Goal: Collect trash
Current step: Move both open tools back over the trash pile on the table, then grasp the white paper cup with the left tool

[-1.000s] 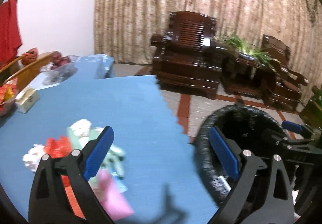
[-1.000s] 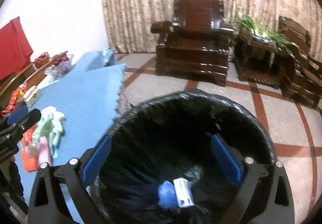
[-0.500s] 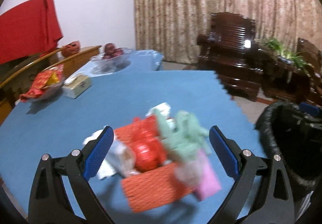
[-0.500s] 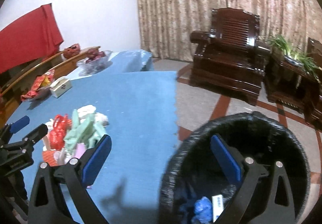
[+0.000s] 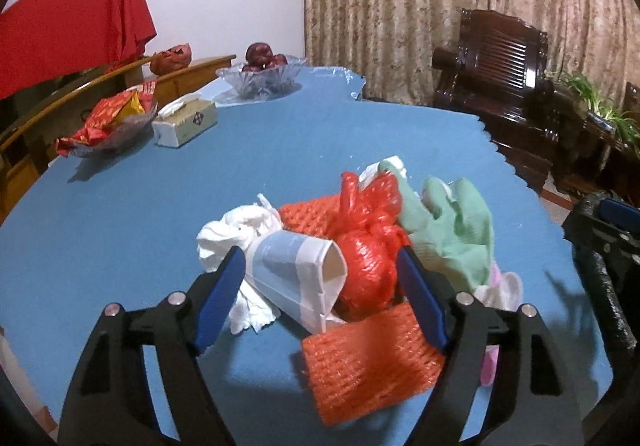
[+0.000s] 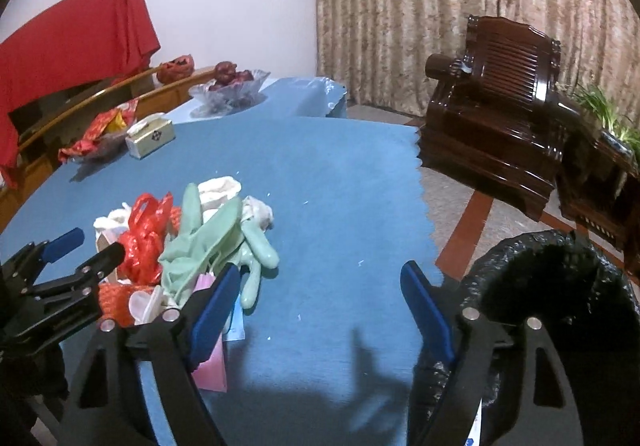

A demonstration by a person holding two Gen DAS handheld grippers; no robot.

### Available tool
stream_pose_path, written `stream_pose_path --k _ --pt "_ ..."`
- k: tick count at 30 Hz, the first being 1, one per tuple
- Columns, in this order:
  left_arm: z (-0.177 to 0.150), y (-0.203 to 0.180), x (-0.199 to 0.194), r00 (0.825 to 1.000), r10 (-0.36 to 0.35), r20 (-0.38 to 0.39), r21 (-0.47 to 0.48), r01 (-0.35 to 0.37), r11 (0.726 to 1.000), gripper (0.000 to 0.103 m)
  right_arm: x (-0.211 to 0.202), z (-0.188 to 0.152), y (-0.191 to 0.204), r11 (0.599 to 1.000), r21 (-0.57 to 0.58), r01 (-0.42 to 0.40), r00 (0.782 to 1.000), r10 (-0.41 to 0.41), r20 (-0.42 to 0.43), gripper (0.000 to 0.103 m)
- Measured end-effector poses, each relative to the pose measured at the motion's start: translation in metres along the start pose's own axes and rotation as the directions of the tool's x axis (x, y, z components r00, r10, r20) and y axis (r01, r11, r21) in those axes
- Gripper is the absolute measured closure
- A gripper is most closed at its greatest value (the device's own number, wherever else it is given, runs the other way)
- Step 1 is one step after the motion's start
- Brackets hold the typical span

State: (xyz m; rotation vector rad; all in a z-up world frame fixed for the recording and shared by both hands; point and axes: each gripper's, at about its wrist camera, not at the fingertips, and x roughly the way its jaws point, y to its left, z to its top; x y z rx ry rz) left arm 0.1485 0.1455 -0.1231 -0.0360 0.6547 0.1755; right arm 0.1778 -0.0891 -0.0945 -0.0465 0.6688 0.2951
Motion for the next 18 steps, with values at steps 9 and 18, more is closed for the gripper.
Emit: stream_pose_path --k 9,18 --pt "-0.008 0.028 0.005 0.999 0.014 -0.037 -0.049 -0.016 0.999 0.042 0.014 0.0 0.011 1.0 -0.014 -0.025 0.999 0.024 -0.03 0.022" --pt "-0.014 0.043 0.003 0.999 -0.009 -0.051 -0.073 0.005 0.997 0.056 0.016 -0.001 0.025 0.998 -0.039 -0.057 0.998 0.055 -0.038 0.022"
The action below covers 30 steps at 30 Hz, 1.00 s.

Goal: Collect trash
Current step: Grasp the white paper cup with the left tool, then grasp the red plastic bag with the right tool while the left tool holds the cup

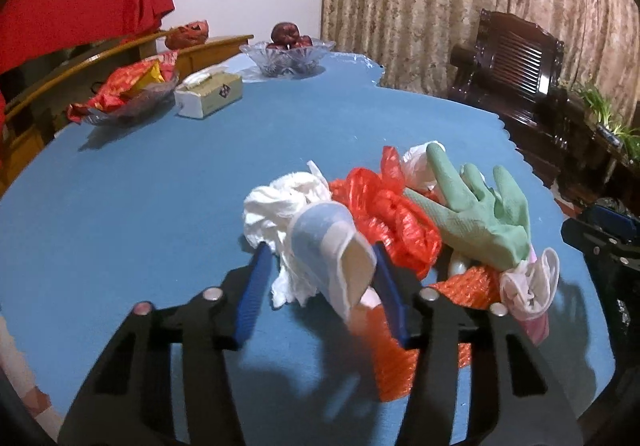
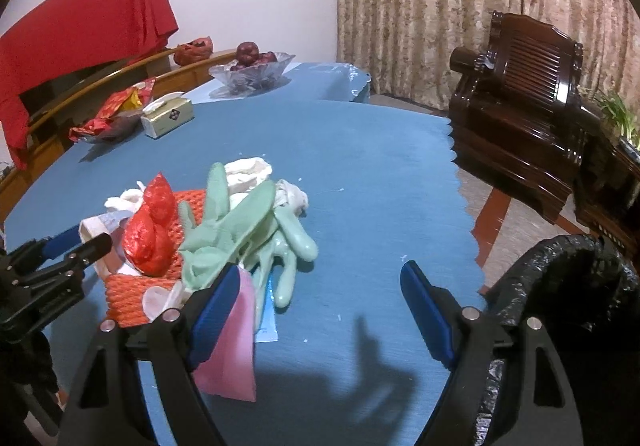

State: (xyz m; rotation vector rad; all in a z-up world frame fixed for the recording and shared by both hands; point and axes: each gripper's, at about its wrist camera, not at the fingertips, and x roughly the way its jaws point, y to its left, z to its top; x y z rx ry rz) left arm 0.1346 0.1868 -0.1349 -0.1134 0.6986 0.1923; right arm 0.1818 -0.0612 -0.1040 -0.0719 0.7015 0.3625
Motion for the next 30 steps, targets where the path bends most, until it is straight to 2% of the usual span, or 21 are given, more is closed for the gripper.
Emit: stream_pose_path --k 8,11,17,22,30 --pt "-0.002 -0.004 0.013 0.999 -0.019 -0.025 -0.009 0.019 1.0 0.079 -0.002 0.003 0.01 1.0 -0.01 -0.016 1.0 0.016 0.003 0.022" --pt "-0.003 0.001 0.009 0.999 -0.026 -0.026 -0.018 0.026 1.0 0.083 -0.002 0.003 0.015 1.0 -0.016 -0.027 1.0 0.027 0.007 0.022" --pt "-0.008 0.007 0.0 0.999 -0.036 -0.028 -0.034 0.035 0.999 0.089 -0.004 0.007 0.027 0.998 -0.027 -0.051 0.998 0.051 0.02 0.024" --pt "-0.002 0.011 -0.014 0.999 -0.044 0.005 -0.046 0.044 0.998 0.09 -0.012 0.017 0.037 0.996 -0.034 -0.083 0.995 0.085 0.059 0.026" --pt "0.014 0.026 -0.036 0.997 0.017 0.071 -0.058 -0.013 0.998 0.09 -0.001 0.032 0.075 0.983 -0.077 -0.169 0.983 0.174 0.053 0.036"
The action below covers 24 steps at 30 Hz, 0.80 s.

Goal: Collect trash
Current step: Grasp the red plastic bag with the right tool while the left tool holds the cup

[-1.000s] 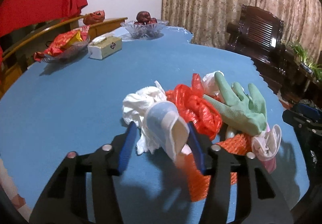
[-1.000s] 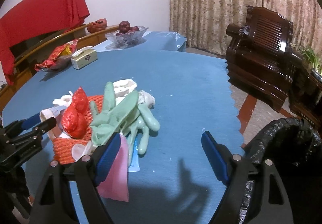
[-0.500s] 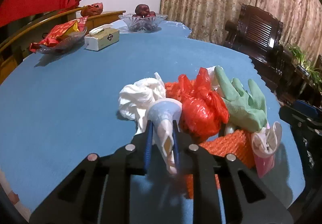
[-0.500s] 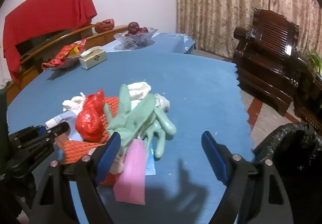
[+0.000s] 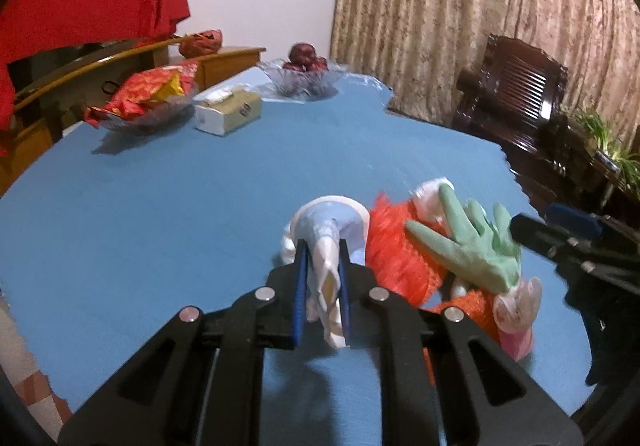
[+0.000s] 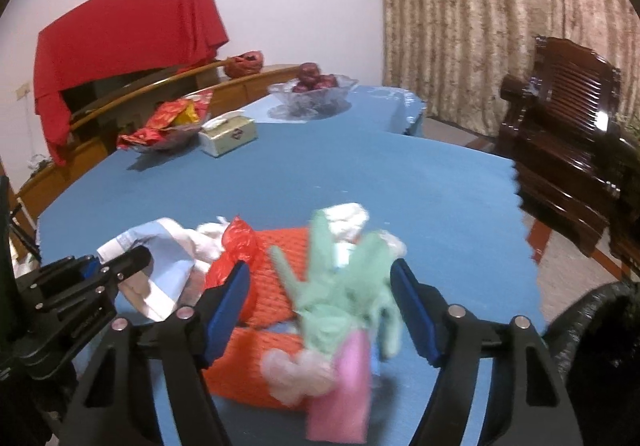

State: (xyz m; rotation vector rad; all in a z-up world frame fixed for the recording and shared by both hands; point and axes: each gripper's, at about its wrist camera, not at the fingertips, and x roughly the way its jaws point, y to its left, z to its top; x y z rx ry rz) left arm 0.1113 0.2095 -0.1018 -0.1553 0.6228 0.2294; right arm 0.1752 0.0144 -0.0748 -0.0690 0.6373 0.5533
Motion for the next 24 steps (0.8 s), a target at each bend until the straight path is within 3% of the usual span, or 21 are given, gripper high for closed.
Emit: stream_pose_path --k 4,10,24 --pt "0.003 0.01 -0.004 1.0 0.028 0.014 0.006 -0.028 1.0 0.09 0.016 0.002 0.023 0.998 -0.017 -0.056 0.998 0.056 -0.025 0.043" --pt "-0.004 0.034 -0.001 0.997 0.081 -0.012 -0.017 -0.081 0.997 0.09 0.035 -0.004 0.05 0.993 -0.028 -0.112 0.991 0.11 -0.074 0.044" --pt "-0.028 0.086 0.001 0.986 0.159 -0.059 -0.058 -0.162 0.985 0.09 0.078 -0.028 0.095 0.985 -0.094 -0.144 0.975 0.125 -0.186 0.046"
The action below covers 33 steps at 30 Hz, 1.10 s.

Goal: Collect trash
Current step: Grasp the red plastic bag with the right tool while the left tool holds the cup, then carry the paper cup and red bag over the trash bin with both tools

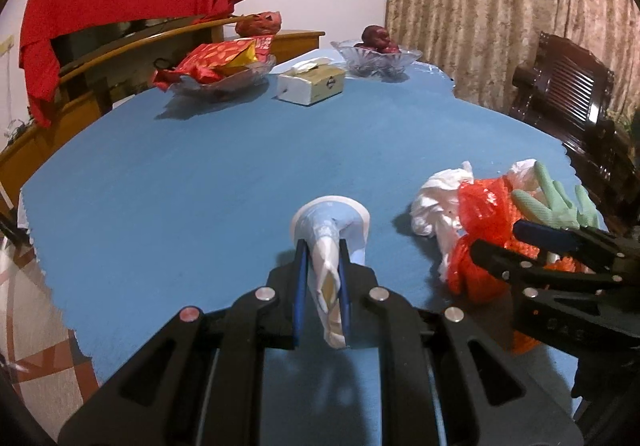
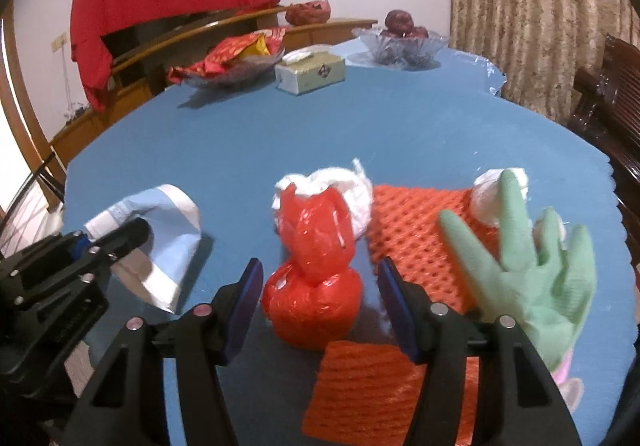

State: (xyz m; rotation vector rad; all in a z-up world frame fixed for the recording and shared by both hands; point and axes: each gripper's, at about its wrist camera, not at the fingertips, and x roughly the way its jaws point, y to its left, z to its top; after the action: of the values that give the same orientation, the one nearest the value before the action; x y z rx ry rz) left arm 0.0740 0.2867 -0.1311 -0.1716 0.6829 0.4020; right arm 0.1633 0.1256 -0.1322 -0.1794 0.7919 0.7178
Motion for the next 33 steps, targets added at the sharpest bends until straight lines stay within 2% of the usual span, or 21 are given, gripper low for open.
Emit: stream_pose_path --k 2,8,18,26,33 --pt "-0.001 0.003 0.0 1.0 0.001 0.0 -0.003 -0.001 1.0 0.09 0.005 -0.002 0.001 1.0 -0.009 -0.006 1.0 0.006 -0.02 0.061" --pt "-0.002 0.003 -0.002 1.0 -0.007 0.002 -0.01 0.007 1.0 0.09 0.0 0.0 0.003 0.999 -0.023 -0.034 0.999 0.034 -0.014 0.076" --pt "0.015 -0.016 -0.019 0.998 -0.042 0.048 0.016 0.042 0.999 0.09 -0.051 0.023 -0.011 0.998 0.015 -0.064 0.992 0.062 0.107 0.081" --pt "0.036 -0.062 -0.035 0.987 -0.133 0.094 0.067 0.127 0.99 0.09 -0.097 0.031 -0.04 0.997 0.066 -0.033 0.983 0.02 0.183 0.081" --pt "0.046 -0.11 -0.047 0.97 -0.218 0.108 0.123 0.204 0.971 0.09 -0.14 0.024 -0.081 0.991 0.129 0.046 0.971 -0.074 0.227 0.081"
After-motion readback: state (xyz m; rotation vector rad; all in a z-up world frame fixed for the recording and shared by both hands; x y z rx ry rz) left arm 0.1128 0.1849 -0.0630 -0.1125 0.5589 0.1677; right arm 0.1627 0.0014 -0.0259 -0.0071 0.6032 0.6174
